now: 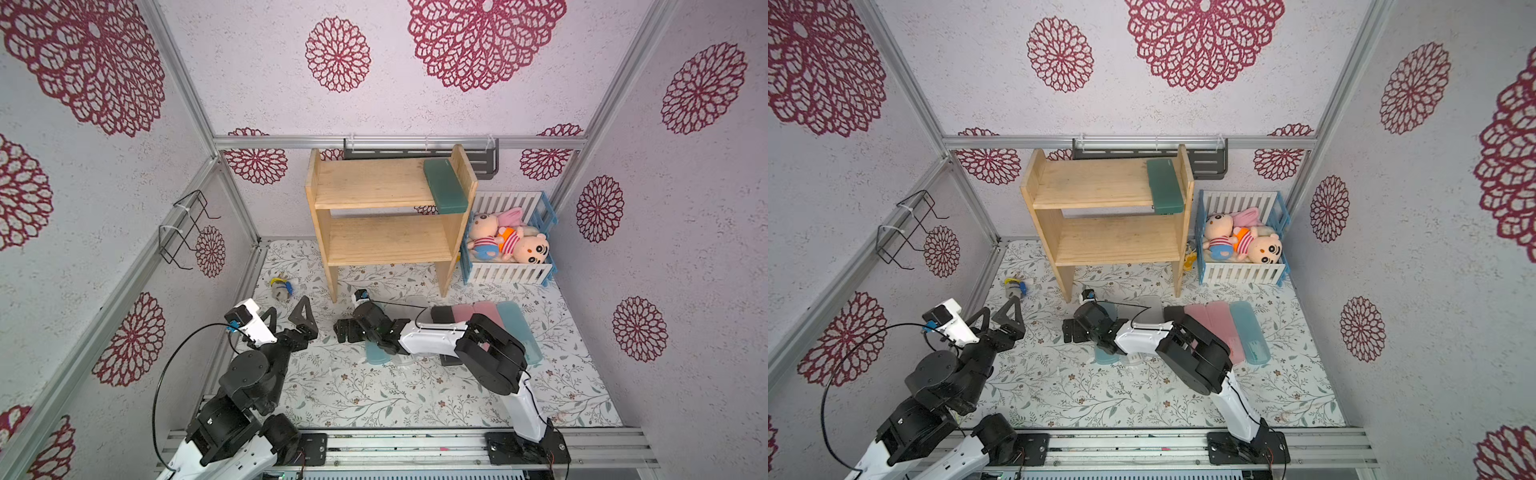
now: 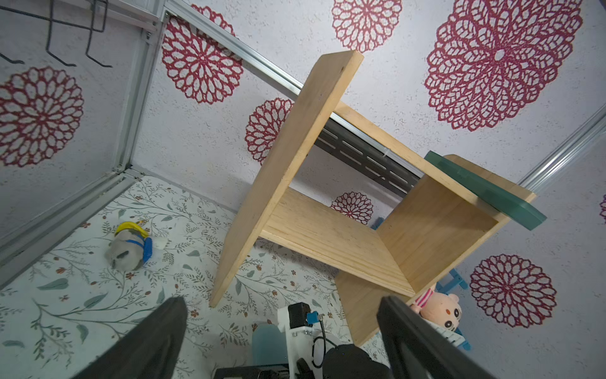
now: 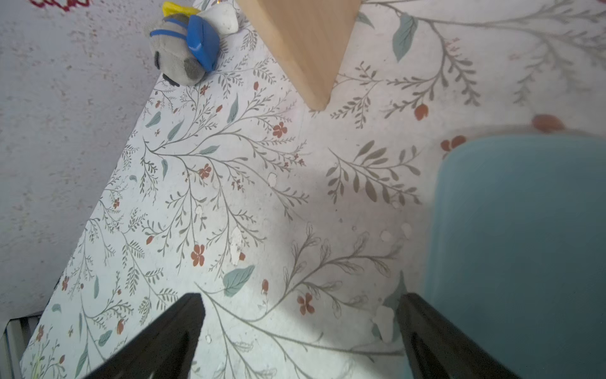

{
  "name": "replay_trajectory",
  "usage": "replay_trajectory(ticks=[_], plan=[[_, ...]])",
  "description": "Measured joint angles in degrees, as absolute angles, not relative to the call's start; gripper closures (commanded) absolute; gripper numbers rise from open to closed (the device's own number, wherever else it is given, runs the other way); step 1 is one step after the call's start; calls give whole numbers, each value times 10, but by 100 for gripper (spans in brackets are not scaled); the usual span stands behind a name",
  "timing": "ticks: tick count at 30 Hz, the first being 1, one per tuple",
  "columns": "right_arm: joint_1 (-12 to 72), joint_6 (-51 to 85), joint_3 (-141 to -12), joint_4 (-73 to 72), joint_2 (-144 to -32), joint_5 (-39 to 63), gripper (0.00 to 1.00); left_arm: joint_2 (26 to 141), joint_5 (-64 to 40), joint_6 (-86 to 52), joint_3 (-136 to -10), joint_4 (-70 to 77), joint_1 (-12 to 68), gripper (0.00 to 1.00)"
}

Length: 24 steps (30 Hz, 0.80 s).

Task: Remove the pencil cases from the shelf
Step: Adjust the pencil case at the center of the board, then pick up the pencil case from the shelf.

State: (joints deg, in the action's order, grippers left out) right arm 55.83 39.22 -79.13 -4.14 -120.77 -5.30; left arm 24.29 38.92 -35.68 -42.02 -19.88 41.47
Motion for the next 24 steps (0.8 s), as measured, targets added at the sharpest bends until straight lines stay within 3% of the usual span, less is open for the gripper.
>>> replay_trajectory(ticks=[5,14,24], plan=[[559,391,-726,-55,-1133,-96,1,300,352,-377,-441,-153,415,3],[537,386,-510,-78,-875,-197,1,428,262,-442,-502,-59,415,3],[429,392,-361,32,-612,-217,1,698,73,-618,-635,123,378,3]])
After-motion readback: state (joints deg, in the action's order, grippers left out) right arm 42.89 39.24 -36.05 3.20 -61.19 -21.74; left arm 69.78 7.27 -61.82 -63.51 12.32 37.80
